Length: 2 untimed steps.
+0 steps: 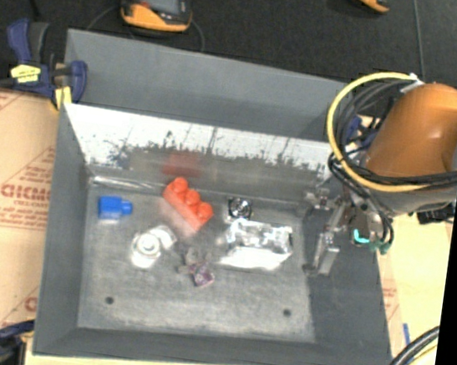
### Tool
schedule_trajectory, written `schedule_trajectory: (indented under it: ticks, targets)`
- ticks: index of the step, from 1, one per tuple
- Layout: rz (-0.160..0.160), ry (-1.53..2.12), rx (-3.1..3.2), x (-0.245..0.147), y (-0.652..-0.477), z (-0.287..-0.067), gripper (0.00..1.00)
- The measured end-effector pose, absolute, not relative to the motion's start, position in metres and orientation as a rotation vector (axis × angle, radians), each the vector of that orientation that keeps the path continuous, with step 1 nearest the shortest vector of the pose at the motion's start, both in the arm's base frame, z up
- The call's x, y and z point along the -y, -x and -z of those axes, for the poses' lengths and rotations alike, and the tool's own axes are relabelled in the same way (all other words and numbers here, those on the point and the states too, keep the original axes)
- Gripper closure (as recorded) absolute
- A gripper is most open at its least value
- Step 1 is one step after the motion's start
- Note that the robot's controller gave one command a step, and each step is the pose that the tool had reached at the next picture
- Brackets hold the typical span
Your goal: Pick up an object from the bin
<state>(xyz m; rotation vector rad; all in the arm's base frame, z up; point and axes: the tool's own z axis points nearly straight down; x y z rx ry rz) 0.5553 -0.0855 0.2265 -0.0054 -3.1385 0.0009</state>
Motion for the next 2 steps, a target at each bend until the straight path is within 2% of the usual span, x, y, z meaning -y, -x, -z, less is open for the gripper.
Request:
schedule_trajectory:
  ticks: [1, 2]
  targets:
    - [-0.008, -0.015, 3.171, 0.075, -0.597, -0.076, 0.0]
    - [0.001, 0.216, 3.144, 0.045, -0.59, -0.102, 0.0]
